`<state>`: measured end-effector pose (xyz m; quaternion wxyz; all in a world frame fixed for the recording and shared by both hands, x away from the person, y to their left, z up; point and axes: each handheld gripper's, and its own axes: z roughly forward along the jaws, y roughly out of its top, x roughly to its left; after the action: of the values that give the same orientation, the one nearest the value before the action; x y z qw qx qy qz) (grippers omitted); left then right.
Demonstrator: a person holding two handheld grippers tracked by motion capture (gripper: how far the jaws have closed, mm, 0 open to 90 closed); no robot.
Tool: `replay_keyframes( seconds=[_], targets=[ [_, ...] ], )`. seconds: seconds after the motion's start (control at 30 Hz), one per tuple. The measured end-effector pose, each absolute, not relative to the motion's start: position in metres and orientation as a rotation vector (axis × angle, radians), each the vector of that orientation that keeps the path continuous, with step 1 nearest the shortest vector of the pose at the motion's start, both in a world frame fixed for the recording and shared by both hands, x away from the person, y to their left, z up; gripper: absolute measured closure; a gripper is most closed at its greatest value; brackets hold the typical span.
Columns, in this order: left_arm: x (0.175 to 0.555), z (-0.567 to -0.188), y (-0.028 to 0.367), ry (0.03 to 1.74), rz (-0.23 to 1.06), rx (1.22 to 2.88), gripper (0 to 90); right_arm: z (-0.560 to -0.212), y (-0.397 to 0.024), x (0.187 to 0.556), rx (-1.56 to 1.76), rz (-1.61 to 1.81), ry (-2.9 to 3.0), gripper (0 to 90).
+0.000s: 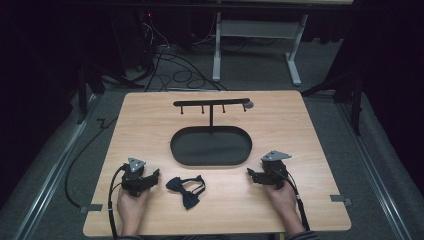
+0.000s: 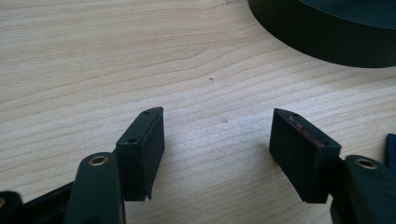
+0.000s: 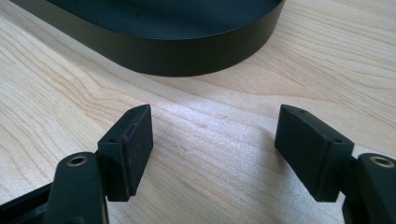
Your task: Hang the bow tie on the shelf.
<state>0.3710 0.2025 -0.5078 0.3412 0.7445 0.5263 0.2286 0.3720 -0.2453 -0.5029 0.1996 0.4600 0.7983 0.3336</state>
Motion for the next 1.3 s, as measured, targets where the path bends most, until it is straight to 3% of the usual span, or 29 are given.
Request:
replay_keyframes(
  seconds=[0.7,0.93,1.3],
  targets=[
    [0.371,-0.508,0.203,1.372,0.597,1.932,37.0,-0.503,-0.245,0.372,1.285,0.932,2.232,29.3],
    [0.370,-0.506,0.206,1.374,0.578,1.925,44.9,-0.503,-0.245,0.372,1.285,0.933,2.231,29.3],
    [0.358,-0.476,0.208,1.285,0.527,1.908,45.5,-0.503,-0.245,0.372,1.285,0.933,2.231,29.3]
  ],
)
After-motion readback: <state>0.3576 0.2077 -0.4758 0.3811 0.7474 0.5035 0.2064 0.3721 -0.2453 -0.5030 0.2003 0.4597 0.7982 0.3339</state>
